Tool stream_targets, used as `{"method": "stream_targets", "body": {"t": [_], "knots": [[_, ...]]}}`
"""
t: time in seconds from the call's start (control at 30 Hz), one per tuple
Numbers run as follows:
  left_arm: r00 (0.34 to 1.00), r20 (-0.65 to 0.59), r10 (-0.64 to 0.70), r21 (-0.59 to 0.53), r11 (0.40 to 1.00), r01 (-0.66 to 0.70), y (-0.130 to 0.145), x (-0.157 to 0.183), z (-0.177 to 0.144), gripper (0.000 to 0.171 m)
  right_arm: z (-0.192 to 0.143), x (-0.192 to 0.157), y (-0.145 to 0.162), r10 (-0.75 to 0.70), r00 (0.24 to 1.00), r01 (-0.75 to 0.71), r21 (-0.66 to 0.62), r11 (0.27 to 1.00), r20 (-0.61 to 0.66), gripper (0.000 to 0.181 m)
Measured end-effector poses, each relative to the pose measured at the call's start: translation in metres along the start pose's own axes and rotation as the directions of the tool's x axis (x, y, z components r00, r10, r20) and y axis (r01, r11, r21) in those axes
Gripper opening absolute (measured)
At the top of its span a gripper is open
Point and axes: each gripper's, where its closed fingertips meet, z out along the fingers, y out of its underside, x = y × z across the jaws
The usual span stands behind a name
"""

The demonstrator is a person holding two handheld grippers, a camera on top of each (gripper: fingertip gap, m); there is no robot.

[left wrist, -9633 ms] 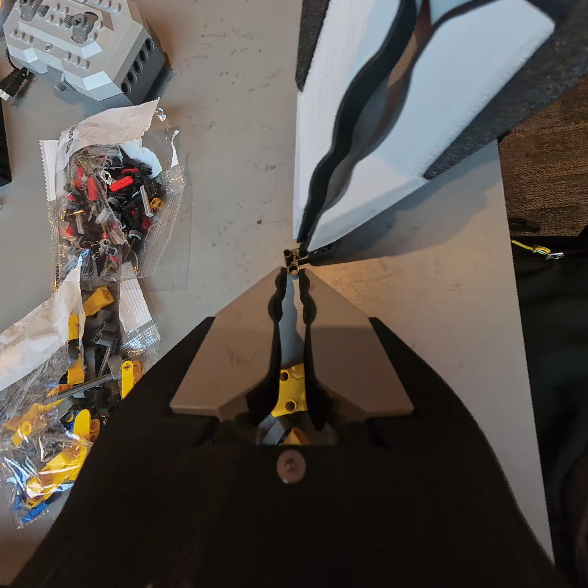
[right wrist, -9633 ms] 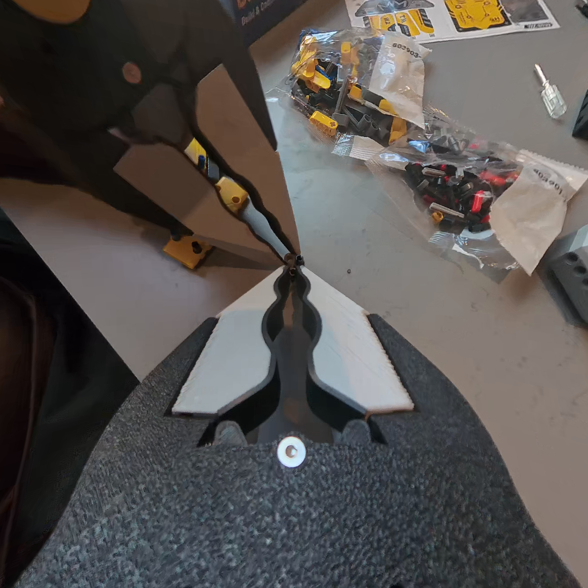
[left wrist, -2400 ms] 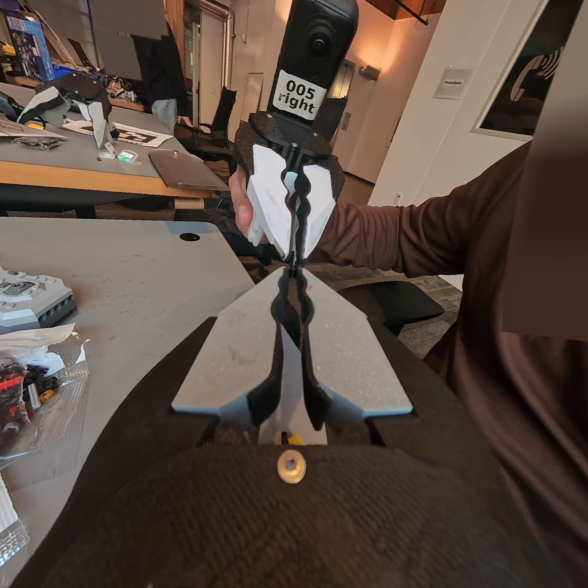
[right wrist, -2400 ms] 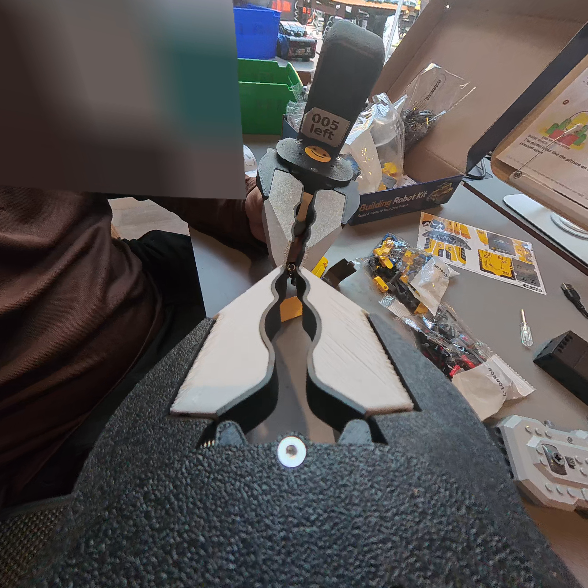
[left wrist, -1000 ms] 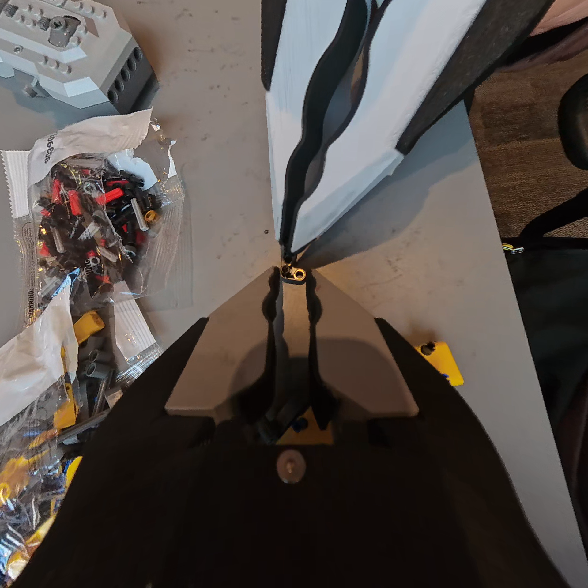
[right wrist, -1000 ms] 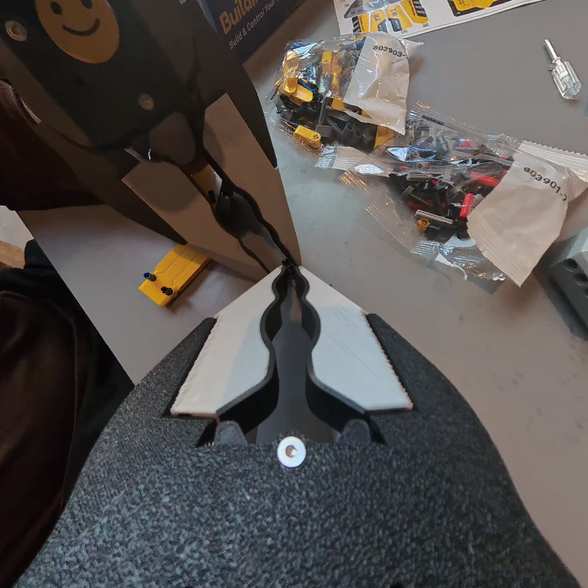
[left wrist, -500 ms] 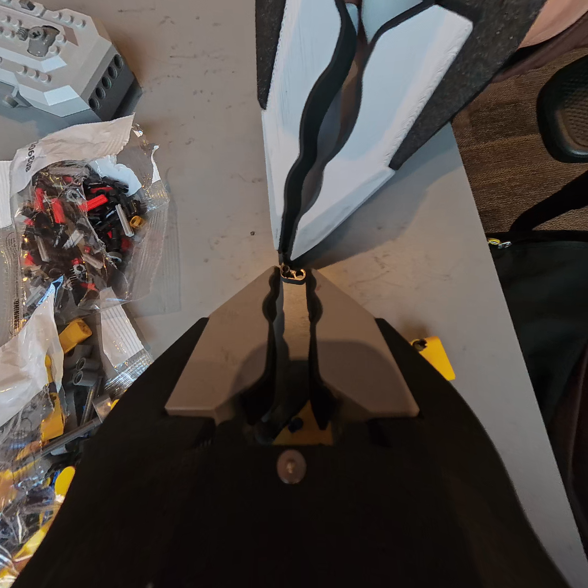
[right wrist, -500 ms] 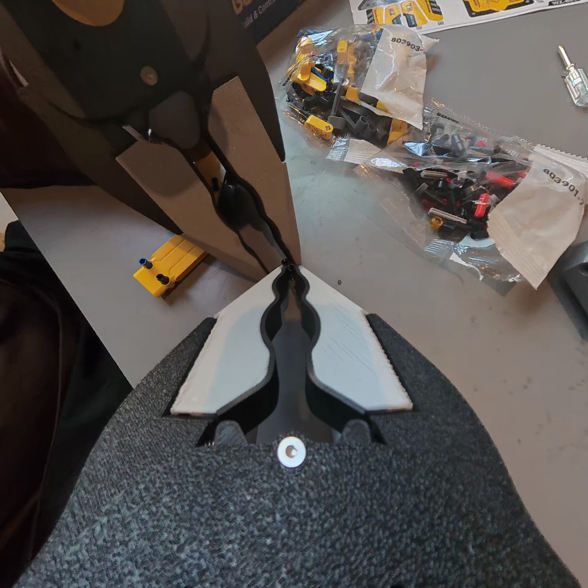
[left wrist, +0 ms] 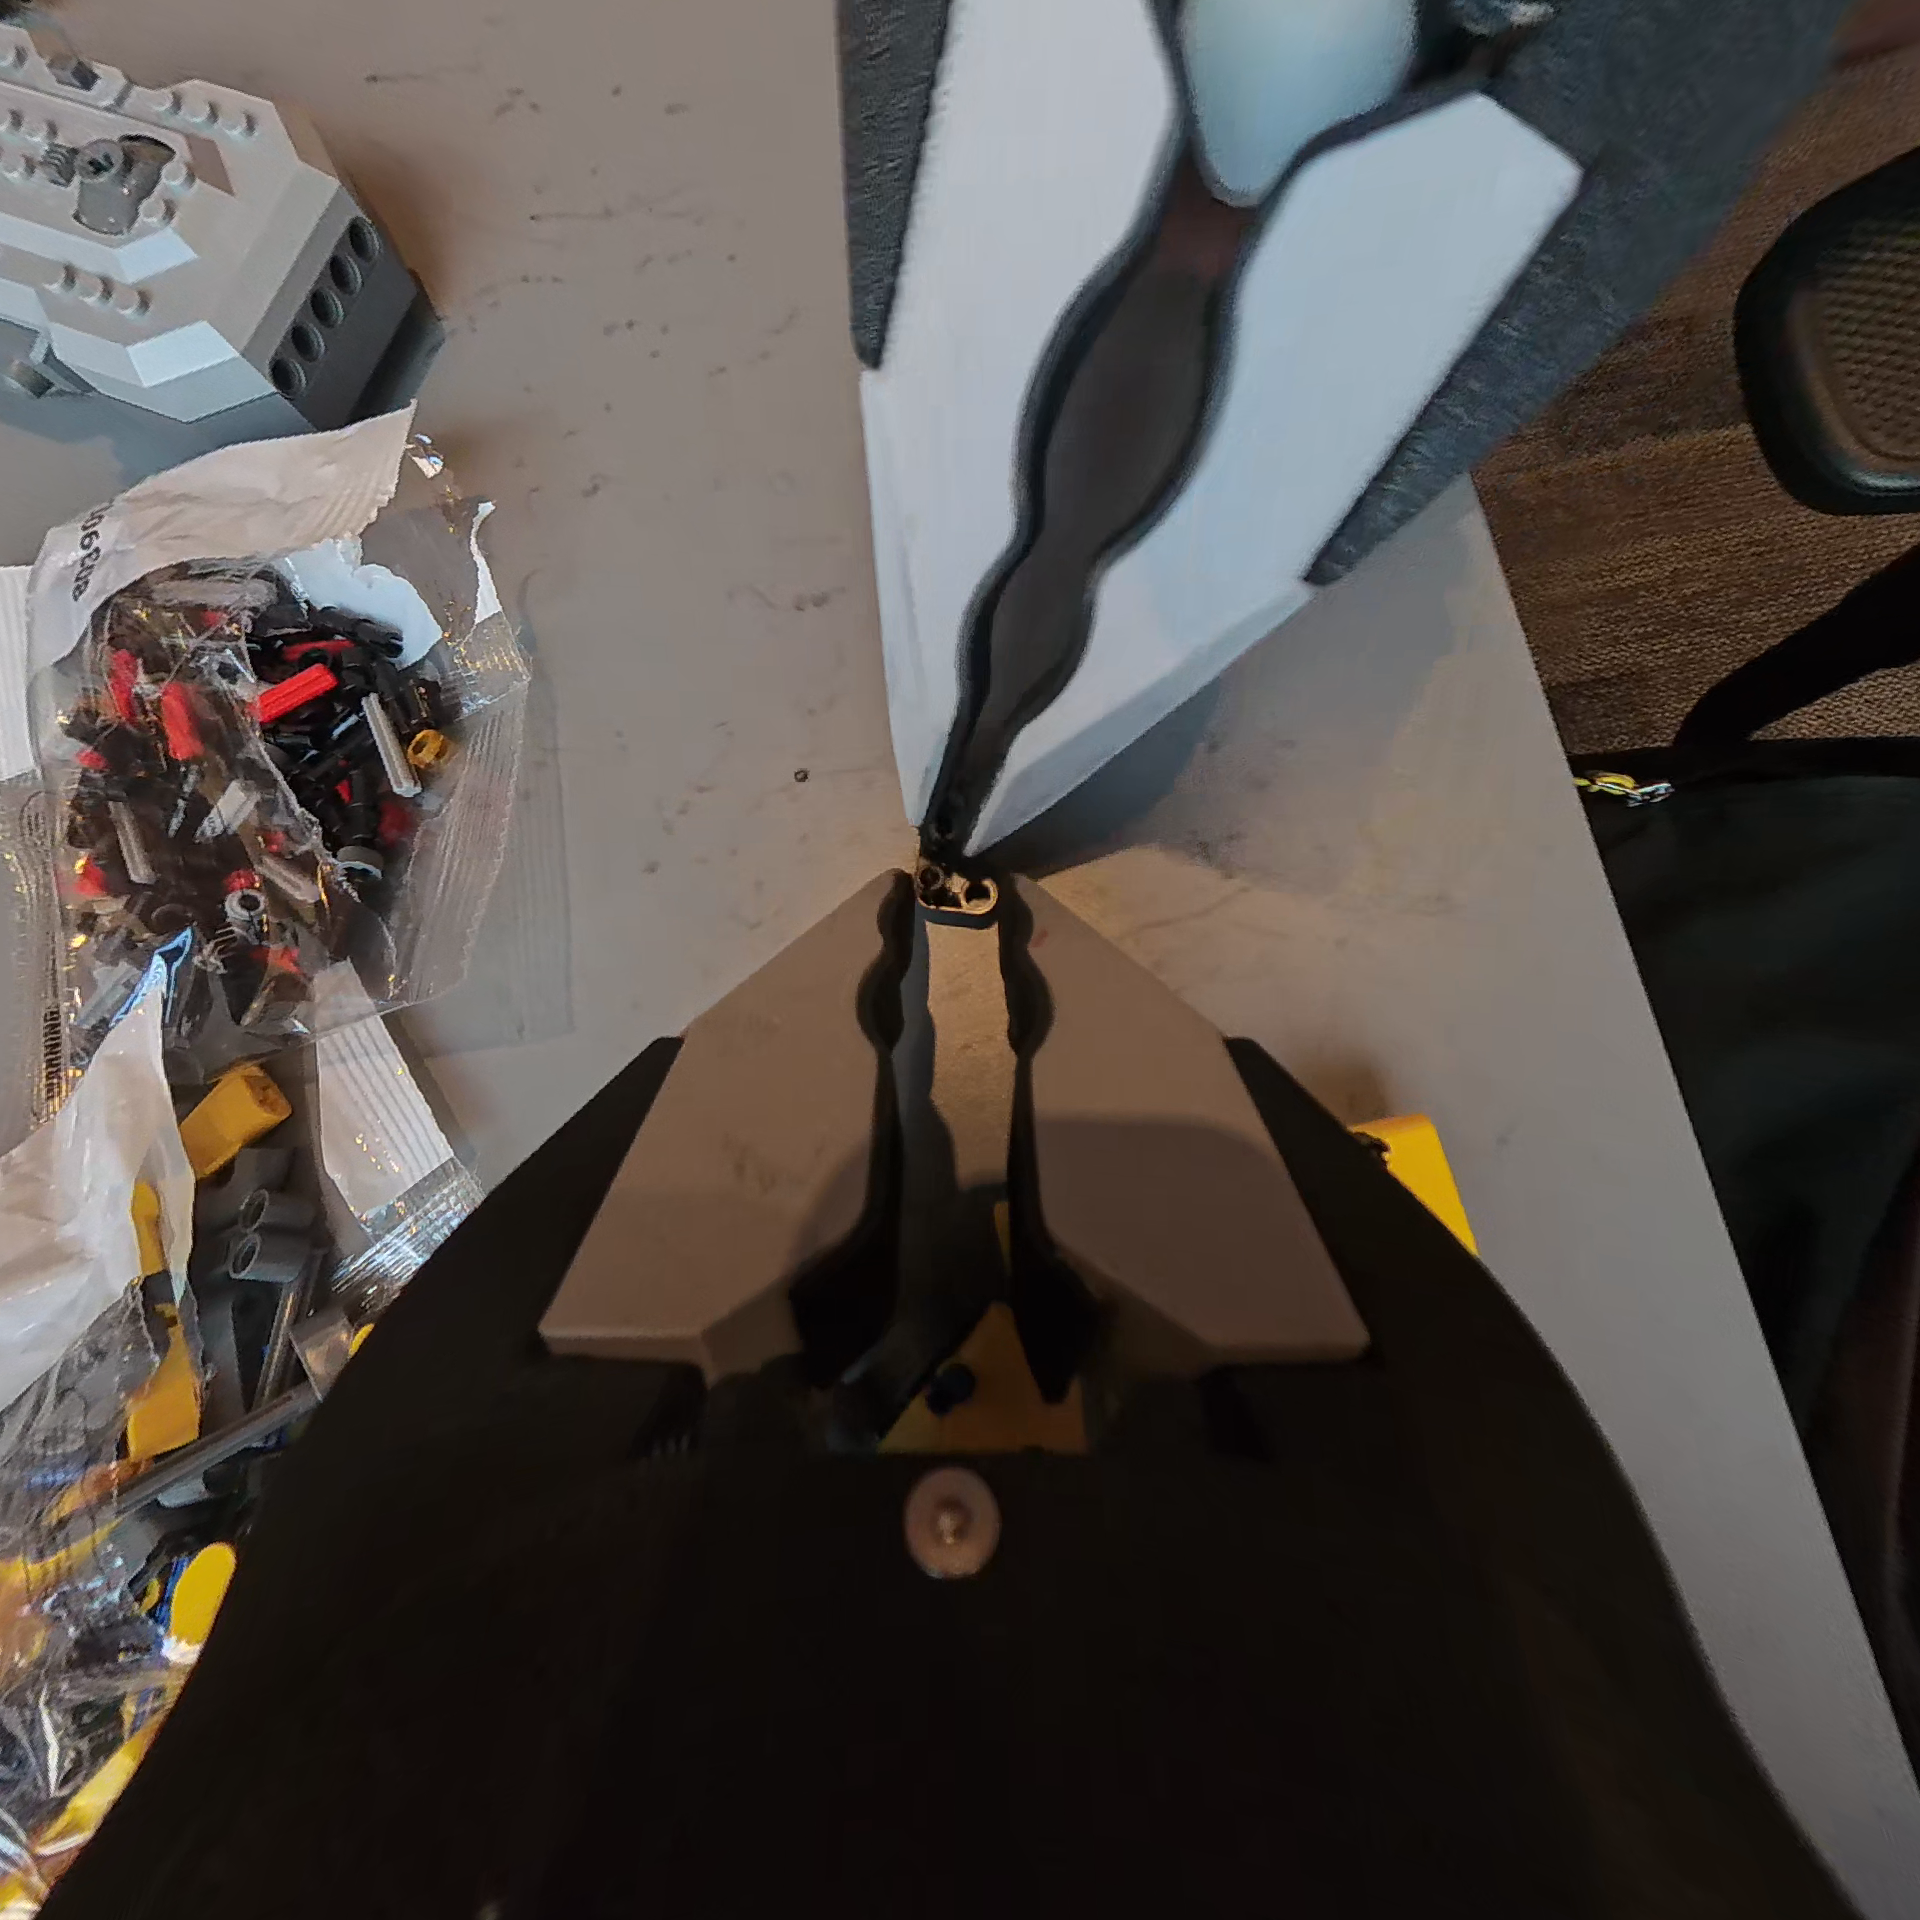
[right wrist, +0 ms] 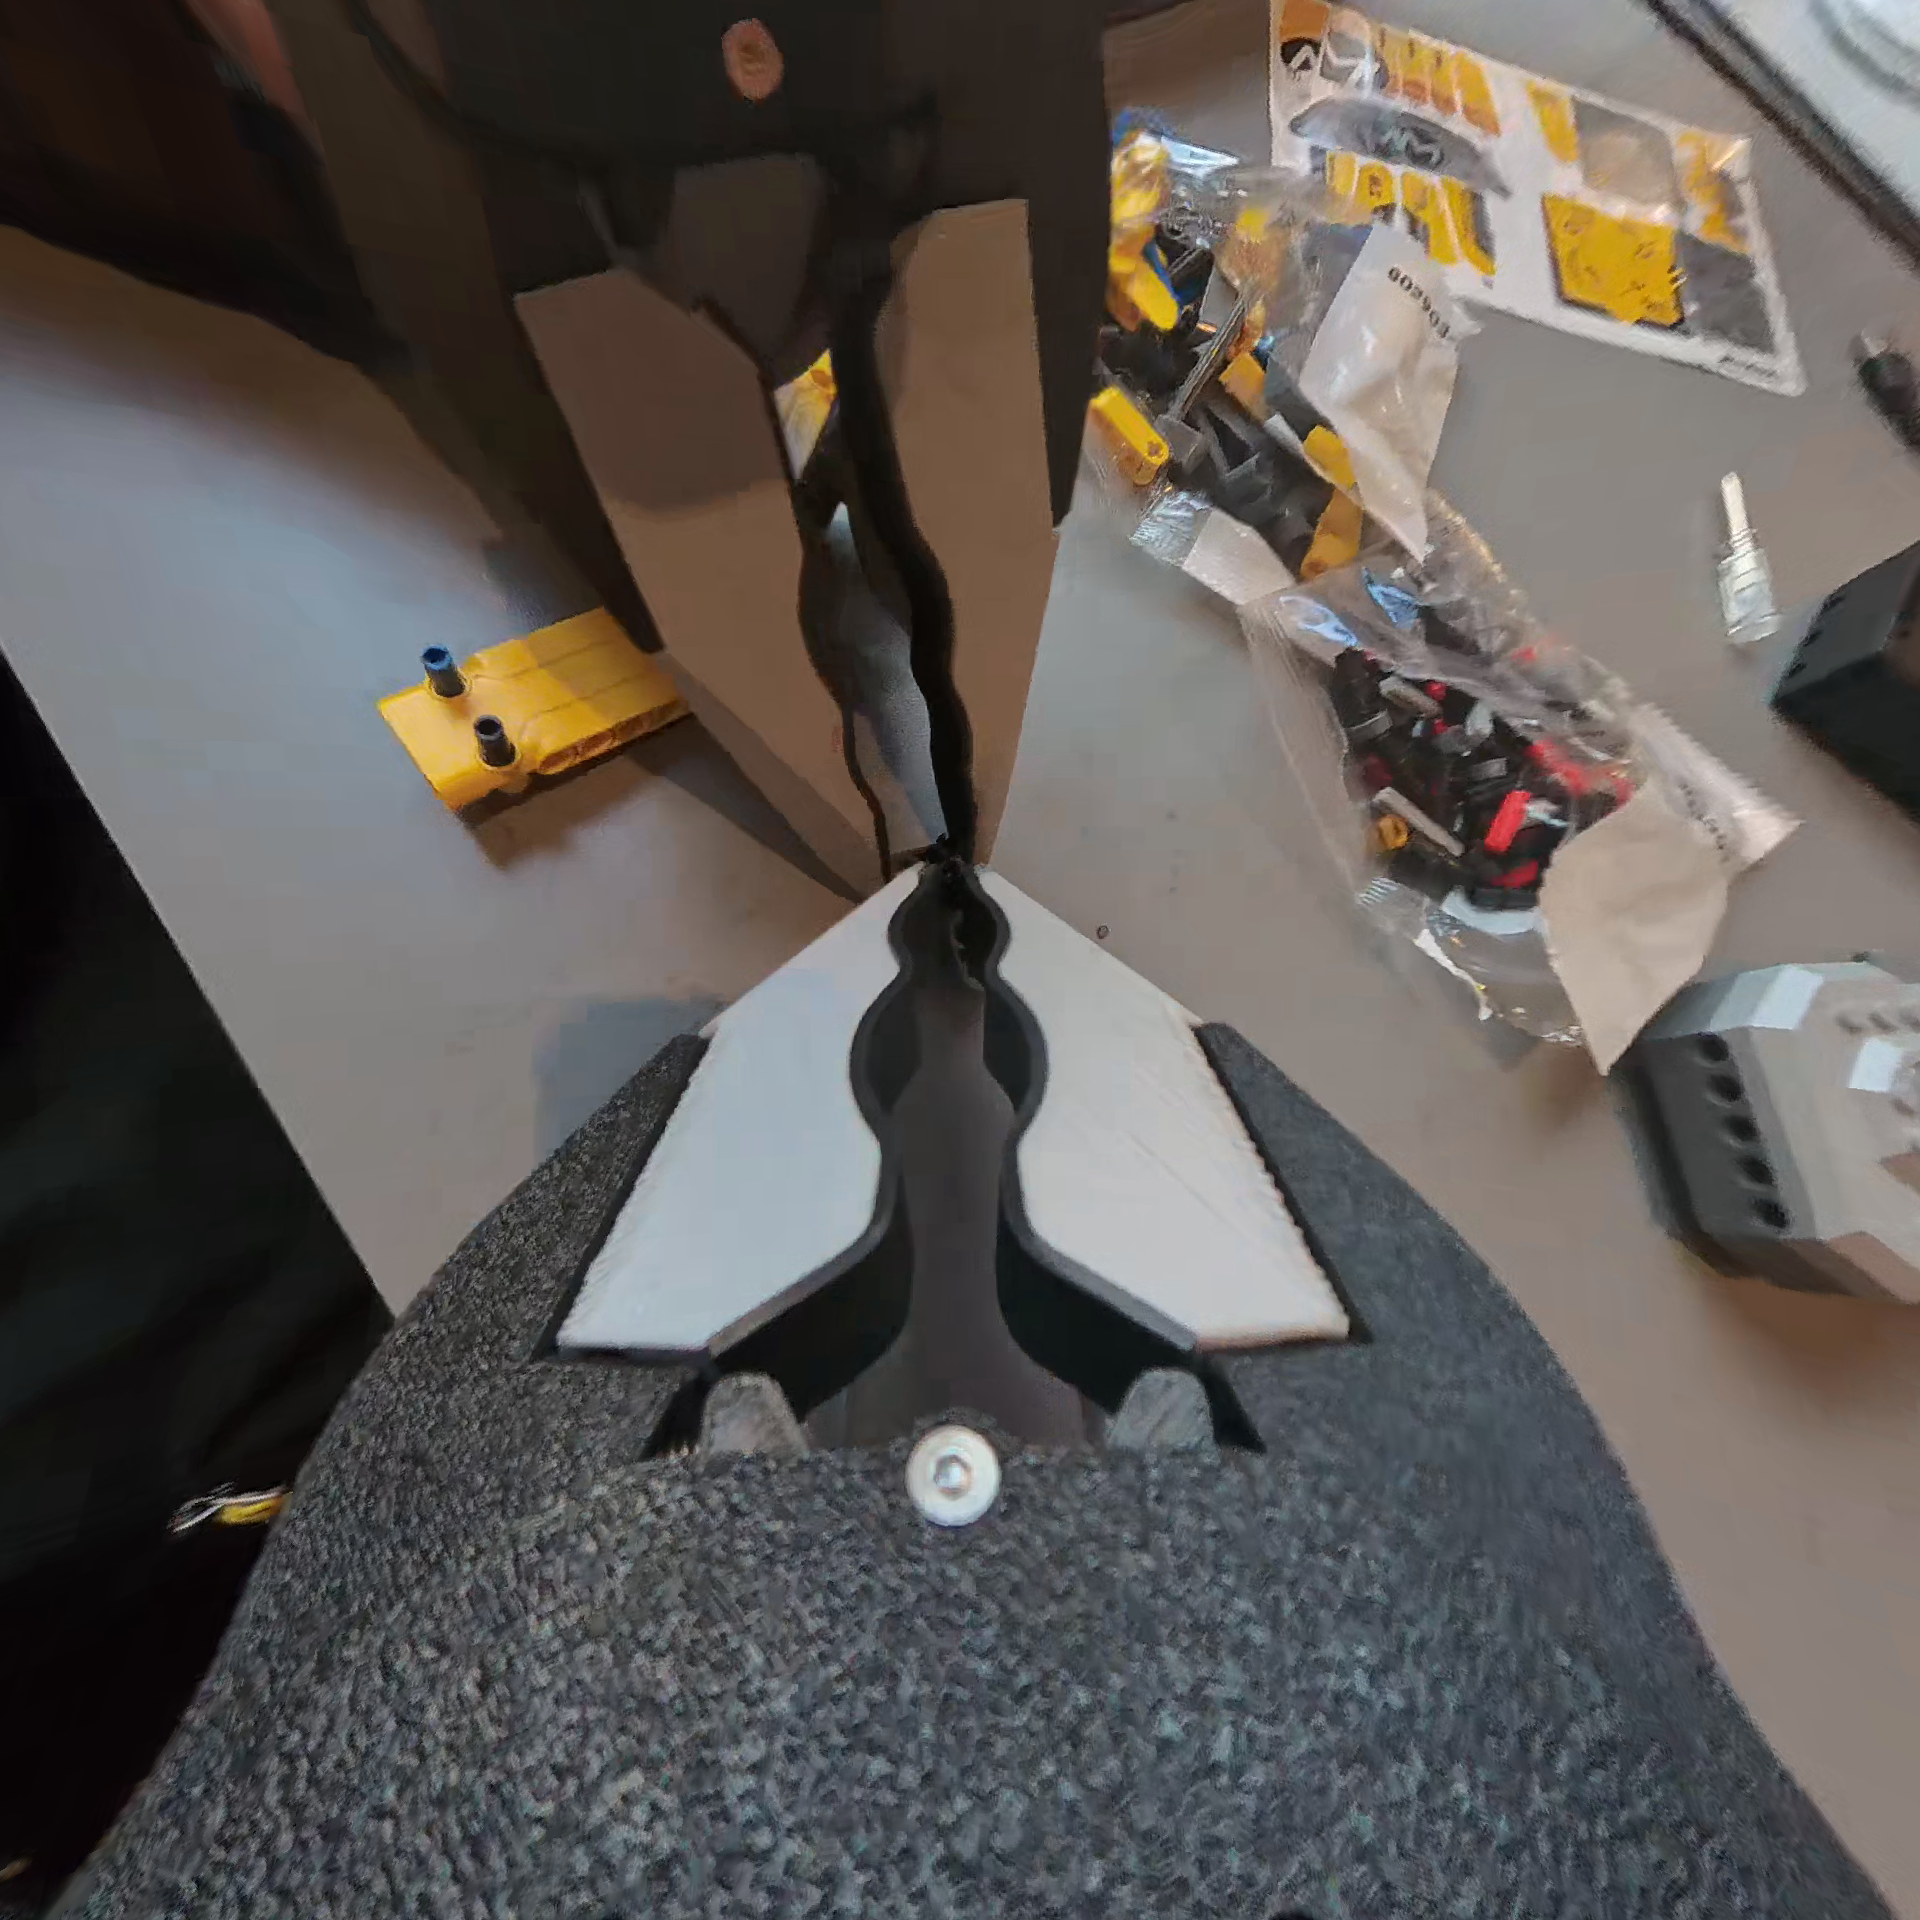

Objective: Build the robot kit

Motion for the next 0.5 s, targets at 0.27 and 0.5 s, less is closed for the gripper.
{"method": "stream_targets", "body": {"t": [0.27, 0.5], "knots": [[1.0, 0.002, -0.011, 0.0, 1.0, 0.011, 0.0, -0.001, 0.0, 0.014, 0.004, 0.0, 0.004, 0.36, 0.898, -0.346, -0.097, 0.933, 0.253, 0.004], [1.0, 0.005, -0.01, 0.002, 1.0, 0.01, 0.0, -0.001, 0.0, 0.014, -0.007, 0.006, -0.006, 0.28, 0.937, -0.283, -0.014, 0.959, 0.21, 0.005]]}}
